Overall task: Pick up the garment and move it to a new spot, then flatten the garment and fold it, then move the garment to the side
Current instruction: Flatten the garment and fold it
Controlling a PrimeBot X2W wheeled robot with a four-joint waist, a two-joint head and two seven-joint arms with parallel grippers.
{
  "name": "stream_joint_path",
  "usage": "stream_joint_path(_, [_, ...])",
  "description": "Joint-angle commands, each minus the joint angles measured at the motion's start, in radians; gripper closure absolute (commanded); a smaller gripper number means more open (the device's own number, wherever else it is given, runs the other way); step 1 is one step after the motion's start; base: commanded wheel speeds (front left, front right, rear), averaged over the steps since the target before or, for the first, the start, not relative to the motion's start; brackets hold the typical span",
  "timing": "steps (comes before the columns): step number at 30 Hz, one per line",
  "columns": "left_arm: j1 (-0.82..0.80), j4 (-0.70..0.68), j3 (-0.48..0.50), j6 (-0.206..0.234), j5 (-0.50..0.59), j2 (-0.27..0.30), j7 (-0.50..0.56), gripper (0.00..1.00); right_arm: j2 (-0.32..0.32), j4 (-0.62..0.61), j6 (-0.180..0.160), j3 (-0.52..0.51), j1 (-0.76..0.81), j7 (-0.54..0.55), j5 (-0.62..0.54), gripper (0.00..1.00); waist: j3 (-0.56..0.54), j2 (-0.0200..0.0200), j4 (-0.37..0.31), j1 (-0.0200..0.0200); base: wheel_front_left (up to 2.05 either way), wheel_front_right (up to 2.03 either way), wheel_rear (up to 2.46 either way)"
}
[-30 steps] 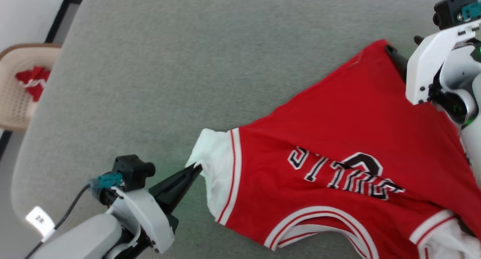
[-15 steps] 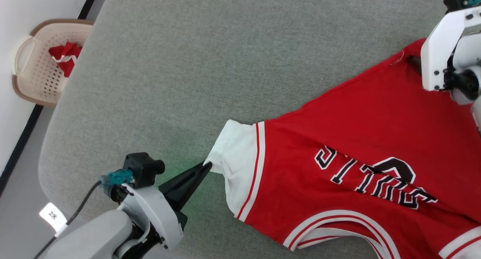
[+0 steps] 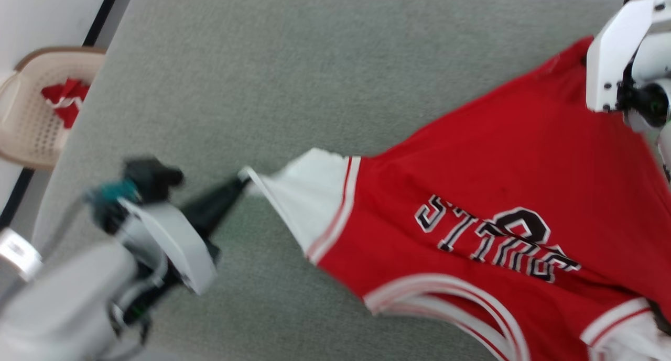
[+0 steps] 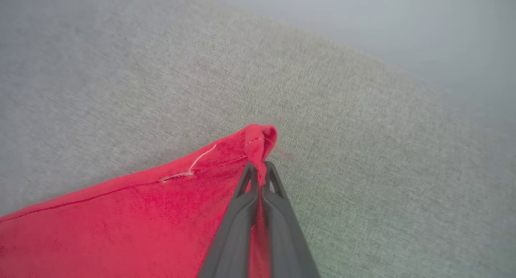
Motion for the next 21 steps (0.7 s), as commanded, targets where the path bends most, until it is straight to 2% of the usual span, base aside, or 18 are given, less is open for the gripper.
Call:
stream_joint_path(1, [-0.023, -0.008, 0.009, 0.007, -0.008, 0.013, 0.009, 1.0, -0.003, -0.011, -0.002, 0.002, -0.013, -0.01, 0.008, 1.0, -0.034, -0.0001, -0.034, 0.0, 0.0, 0.0, 0.0])
stream_joint_path(4, [-0.092, -0.041, 0.038, 0.026, -0.017, 0.051, 0.073, 1.0, -0.017, -0.057, -0.002, 0.009, -0.013, -0.04, 0.034, 1.0, -0.063, -0.0001, -0.064, 0.0, 0.0, 0.0, 0.0])
stream_joint_path(10, [-0.258, -0.052, 0.088, 0.029, -0.04, 0.103, 0.217, 1.0, -0.041, -0.154, -0.002, 0.014, -0.016, -0.079, 0.054, 1.0, -0.117, -0.0001, -0.129, 0.0, 0.0, 0.0, 0.0])
stream_joint_path(14, [-0.377, -0.008, 0.113, 0.037, -0.059, 0.099, 0.318, 1.0, -0.054, -0.222, -0.002, 0.0, -0.027, -0.095, 0.071, 1.0, -0.147, -0.0001, -0.17, 0.0, 0.0, 0.0, 0.0])
stream_joint_path(21, [-0.564, 0.112, 0.14, 0.055, -0.065, 0.055, 0.443, 1.0, -0.06, -0.345, -0.002, -0.037, -0.027, -0.098, 0.073, 1.0, -0.188, -0.0001, -0.225, 0.0, 0.0, 0.0, 0.0])
